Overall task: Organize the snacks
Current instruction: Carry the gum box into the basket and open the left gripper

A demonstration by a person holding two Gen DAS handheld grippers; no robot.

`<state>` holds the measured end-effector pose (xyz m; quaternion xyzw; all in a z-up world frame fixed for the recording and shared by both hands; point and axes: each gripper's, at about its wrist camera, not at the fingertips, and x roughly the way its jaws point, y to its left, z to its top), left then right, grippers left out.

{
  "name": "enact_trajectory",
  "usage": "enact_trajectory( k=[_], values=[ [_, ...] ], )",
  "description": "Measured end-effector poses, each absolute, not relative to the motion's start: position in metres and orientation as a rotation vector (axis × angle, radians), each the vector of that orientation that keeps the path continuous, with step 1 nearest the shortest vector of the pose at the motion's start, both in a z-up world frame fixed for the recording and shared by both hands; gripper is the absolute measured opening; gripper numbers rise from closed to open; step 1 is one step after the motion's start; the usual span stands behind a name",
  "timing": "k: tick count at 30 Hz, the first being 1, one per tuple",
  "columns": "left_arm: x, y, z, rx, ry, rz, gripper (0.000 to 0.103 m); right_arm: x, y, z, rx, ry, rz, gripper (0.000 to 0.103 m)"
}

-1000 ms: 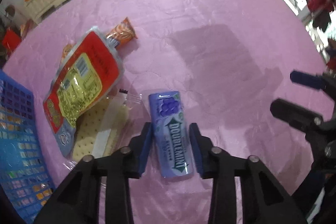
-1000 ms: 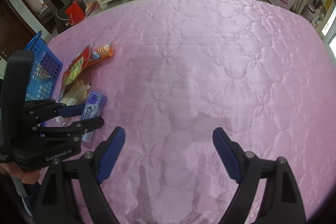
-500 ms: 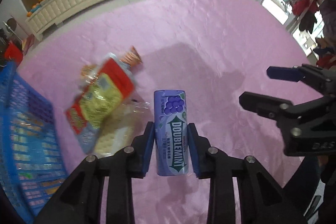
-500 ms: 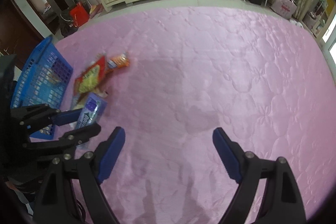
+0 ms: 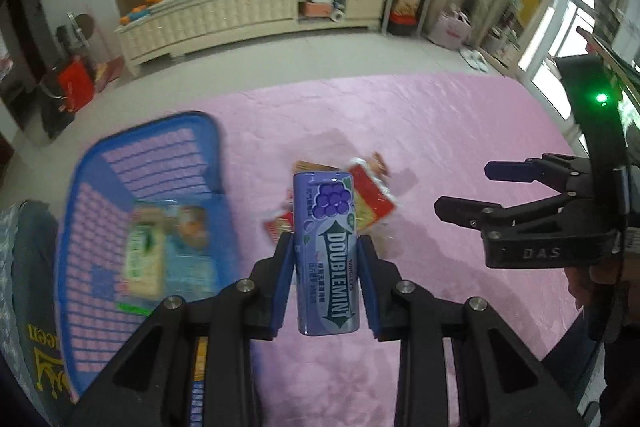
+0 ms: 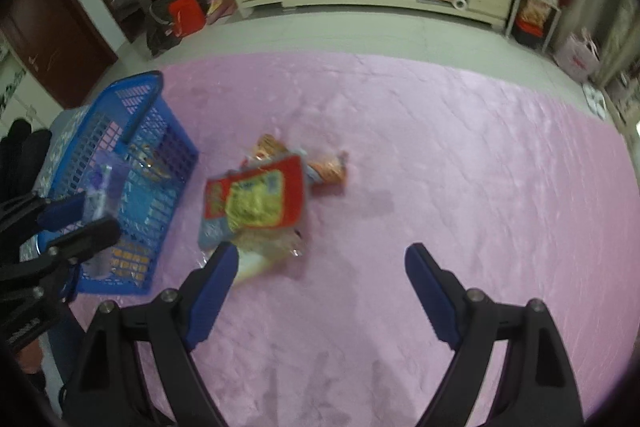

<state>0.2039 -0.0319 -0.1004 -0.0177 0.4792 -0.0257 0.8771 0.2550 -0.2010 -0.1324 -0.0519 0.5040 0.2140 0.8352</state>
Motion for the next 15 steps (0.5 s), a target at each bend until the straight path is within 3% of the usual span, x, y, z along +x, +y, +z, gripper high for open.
enact_trajectory(
  k=[15],
  values=[
    [0.186,0.076,-0.12,-0.187,1.045,0.131,0.029,0.249,-0.109,-0.165,-0.616,1.039,0.599,0.088]
  ],
)
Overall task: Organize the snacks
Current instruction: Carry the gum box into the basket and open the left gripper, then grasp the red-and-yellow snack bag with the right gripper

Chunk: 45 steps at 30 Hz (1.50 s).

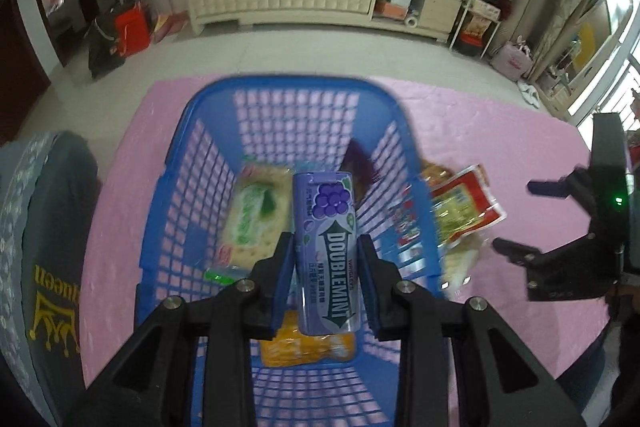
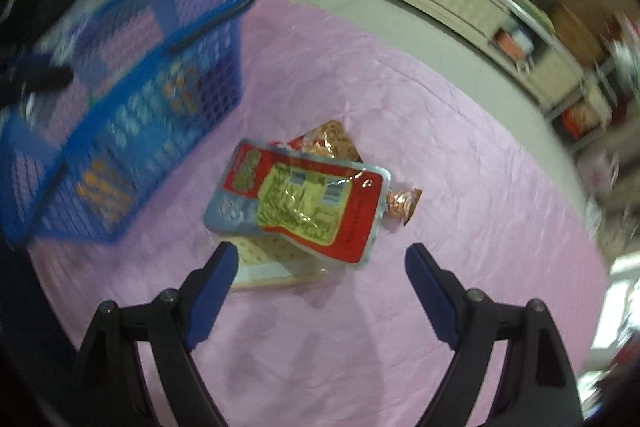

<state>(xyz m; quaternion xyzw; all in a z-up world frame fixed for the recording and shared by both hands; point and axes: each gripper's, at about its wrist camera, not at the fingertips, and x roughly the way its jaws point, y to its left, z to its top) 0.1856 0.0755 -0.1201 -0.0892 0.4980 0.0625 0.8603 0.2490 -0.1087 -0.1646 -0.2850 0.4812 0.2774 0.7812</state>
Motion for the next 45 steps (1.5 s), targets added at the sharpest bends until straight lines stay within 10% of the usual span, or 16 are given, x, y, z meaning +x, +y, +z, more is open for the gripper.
enact_trajectory(
  k=[6,10,45],
  values=[
    [0.186,0.093,-0.146,-0.255,1.084,0.1,0.032,0.254,-0.095,-0.18,-0.755,1.079,0.726,0.088],
    [0.181,0.094,-0.147,-0.246,1.069,0.102,0.069,0.251,-0.081,-0.192,-0.913,1.044,0.777,0.088],
    [0.21,0.087,-0.153,-0.179,1.124,0.142,0.071,0.297,-0.014,-0.26,-1.412,1.054,1.138,0.092]
  ],
)
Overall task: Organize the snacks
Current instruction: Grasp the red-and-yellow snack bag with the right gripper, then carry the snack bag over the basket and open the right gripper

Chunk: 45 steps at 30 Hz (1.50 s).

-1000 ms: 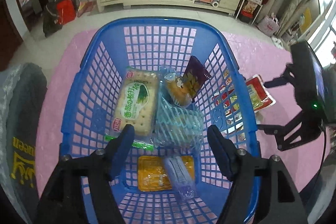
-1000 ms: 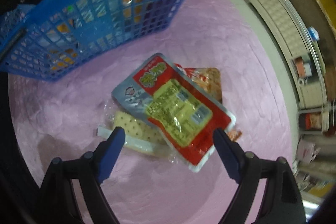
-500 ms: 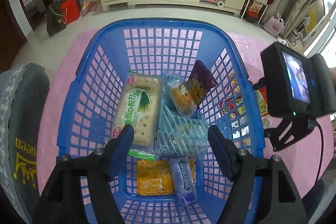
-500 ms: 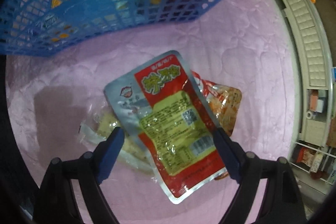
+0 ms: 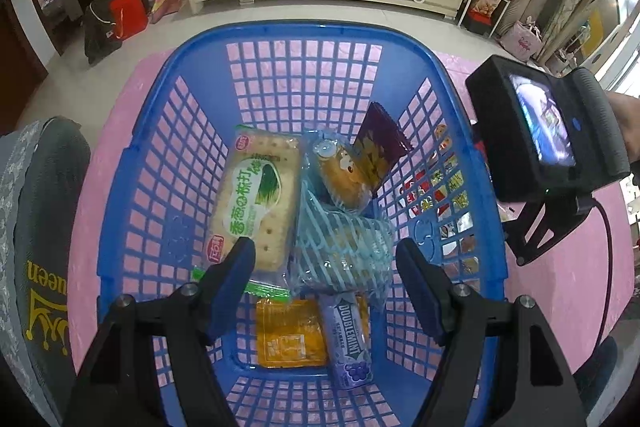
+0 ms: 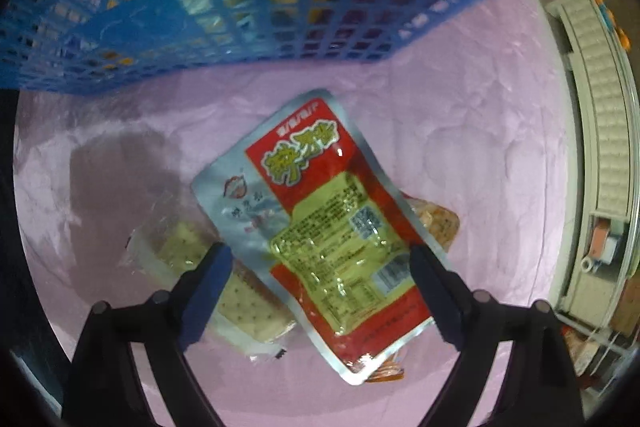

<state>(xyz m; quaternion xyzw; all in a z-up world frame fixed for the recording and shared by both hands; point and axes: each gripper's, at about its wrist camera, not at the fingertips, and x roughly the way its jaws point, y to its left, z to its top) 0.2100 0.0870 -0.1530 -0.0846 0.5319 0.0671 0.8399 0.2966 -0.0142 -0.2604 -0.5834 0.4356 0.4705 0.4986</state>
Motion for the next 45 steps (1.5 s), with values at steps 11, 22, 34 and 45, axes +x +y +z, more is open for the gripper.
enact_trajectory(
  k=[11,22,34,45],
  values=[
    [0.209,0.094,-0.157,-0.23,1.13,0.136,0.071,0.298,-0.019,-0.269,-1.247,1.059,1.131,0.039],
    [0.198,0.093,-0.148,-0.216,1.1,0.162,0.071,0.292,-0.032,-0.24,-1.089,1.079,1.117,0.015],
    [0.159,0.092,-0.109,-0.178,1.03,0.123,0.071,0.249,-0.041,-0.161,-0.993,0.978,1.041,0.014],
    [0.117,0.129,-0.08,-0.198,0.97,0.159,0.071,0.194,0.006,-0.114,-0.966,0.85,1.058,0.014]
  ],
)
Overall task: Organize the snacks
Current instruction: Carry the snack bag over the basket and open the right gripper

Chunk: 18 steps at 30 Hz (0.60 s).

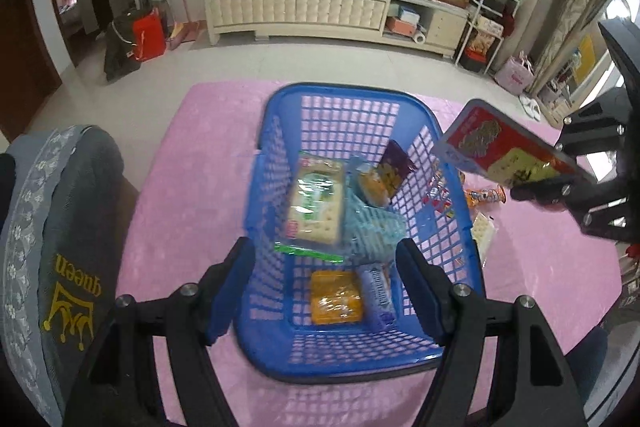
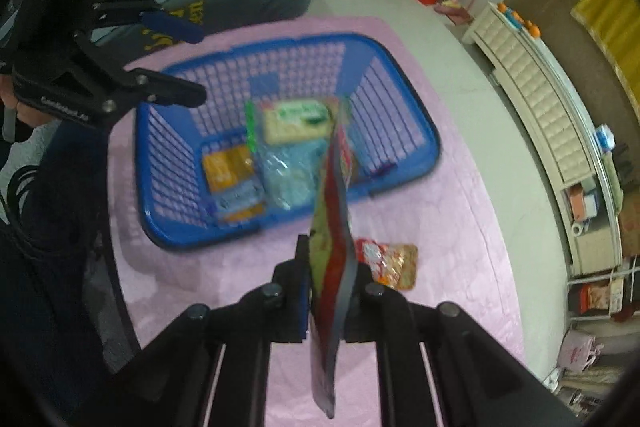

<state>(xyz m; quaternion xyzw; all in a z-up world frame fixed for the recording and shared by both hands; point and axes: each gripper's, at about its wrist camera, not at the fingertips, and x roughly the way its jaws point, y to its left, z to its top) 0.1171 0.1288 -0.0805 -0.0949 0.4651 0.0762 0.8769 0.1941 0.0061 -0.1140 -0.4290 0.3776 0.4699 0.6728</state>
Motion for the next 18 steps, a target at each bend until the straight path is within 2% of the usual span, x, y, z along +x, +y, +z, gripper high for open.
enact_trajectory(
  k=[8,18],
  values=[
    [0.096,0.149,-0.075,-0.206,0.943,0.175,0.071,0.164,0.045,-0.096,-0.964,0.839,1.14,0.014],
    [0.083,0.162,-0.086,-0.192,0.957,0.172,0.071,0.142,0.091,-0.13,-1.02,0.893,1.234,0.014]
  ],
)
